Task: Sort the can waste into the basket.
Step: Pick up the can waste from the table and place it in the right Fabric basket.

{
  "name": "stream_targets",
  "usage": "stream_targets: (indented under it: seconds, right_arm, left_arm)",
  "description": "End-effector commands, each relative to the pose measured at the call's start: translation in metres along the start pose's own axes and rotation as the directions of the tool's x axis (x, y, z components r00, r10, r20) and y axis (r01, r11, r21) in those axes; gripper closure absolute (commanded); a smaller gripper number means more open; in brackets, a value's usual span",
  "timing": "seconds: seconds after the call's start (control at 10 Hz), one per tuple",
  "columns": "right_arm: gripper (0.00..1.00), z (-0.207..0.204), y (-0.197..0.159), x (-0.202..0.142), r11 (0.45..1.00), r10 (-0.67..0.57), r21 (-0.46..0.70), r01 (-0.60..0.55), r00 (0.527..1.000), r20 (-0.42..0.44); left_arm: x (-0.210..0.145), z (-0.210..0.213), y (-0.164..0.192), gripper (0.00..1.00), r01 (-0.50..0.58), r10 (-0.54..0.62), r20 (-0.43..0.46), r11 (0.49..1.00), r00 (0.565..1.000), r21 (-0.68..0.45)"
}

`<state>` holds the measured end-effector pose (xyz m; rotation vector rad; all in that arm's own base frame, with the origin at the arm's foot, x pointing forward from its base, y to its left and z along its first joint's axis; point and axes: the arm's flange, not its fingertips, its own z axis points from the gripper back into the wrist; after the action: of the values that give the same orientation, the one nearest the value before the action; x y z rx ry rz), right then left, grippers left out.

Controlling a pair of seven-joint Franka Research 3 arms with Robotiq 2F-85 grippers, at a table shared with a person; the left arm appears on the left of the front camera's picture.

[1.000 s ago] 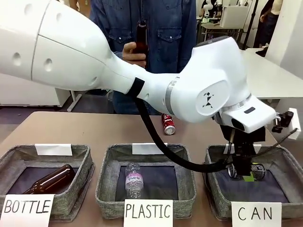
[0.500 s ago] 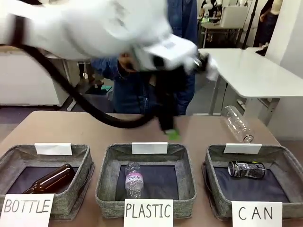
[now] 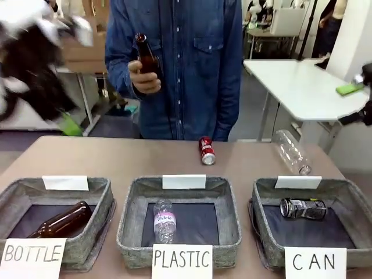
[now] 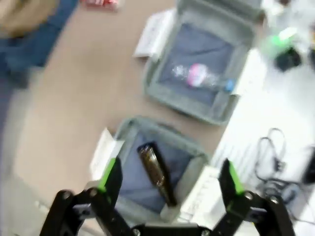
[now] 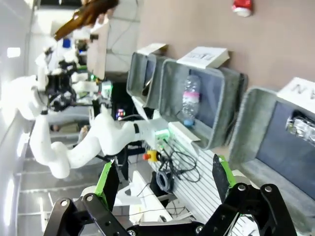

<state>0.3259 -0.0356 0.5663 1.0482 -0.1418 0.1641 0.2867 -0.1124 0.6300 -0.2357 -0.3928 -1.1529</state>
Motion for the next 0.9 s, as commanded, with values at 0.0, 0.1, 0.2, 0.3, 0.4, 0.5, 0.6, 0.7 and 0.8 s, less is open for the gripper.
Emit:
stream_targets:
  seconds: [0.0, 0.1, 0.2, 0.3, 0.4, 0.5, 0.6, 0.7, 0.8]
  right_arm:
    - [0.00, -0.028, 0.022, 0.006, 0.999, -0.010, 0.034, 0.011, 0.999, -0.039]
    - [0.00, -0.045, 0.030, 0.009, 1.000, -0.013, 0.025, 0.015, 0.998, -0.067]
    - [0.00, -0.060, 0.039, 0.013, 0.999, -0.021, 0.022, 0.023, 0.996, -0.089]
    - [0.00, -0.070, 0.044, 0.016, 0.999, -0.029, 0.041, 0.034, 0.994, -0.103]
    - [0.00, -0.075, 0.049, 0.022, 0.998, -0.046, 0.038, 0.050, 0.994, -0.101]
    - [0.00, -0.080, 0.051, 0.028, 0.998, -0.052, 0.019, 0.054, 0.994, -0.096]
    - [0.00, -0.085, 0.055, 0.035, 0.997, -0.079, 0.012, 0.080, 0.994, -0.076]
    - [0.00, -0.078, 0.044, 0.016, 0.999, -0.026, 0.020, 0.029, 0.992, -0.126]
    - [0.00, -0.078, 0.044, 0.016, 0.999, -0.026, 0.020, 0.029, 0.992, -0.126]
  left_arm:
    - [-0.034, 0.043, 0.047, 0.00, -0.191, 0.191, 0.061, 0.982, 0.980, -0.011]
    - [-0.065, 0.063, 0.073, 0.00, -0.286, 0.291, 0.077, 0.955, 0.954, -0.075]
    - [-0.103, 0.084, 0.099, 0.00, -0.398, 0.410, 0.100, 0.909, 0.907, -0.124]
    - [-0.140, 0.100, 0.121, 0.00, -0.483, 0.510, 0.120, 0.853, 0.852, -0.196]
    - [-0.177, 0.116, 0.139, 0.00, -0.564, 0.600, 0.153, 0.795, 0.786, -0.222]
    - [-0.208, 0.130, 0.147, 0.00, -0.617, 0.658, 0.210, 0.753, 0.724, -0.231]
    - [-0.234, 0.140, 0.149, 0.00, -0.658, 0.702, 0.271, 0.712, 0.658, -0.246]
    - [-0.247, 0.138, 0.149, 0.00, -0.722, 0.778, 0.234, 0.629, 0.584, -0.289]
    - [-0.236, 0.131, 0.149, 0.00, -0.627, 0.663, 0.195, 0.748, 0.723, -0.218]
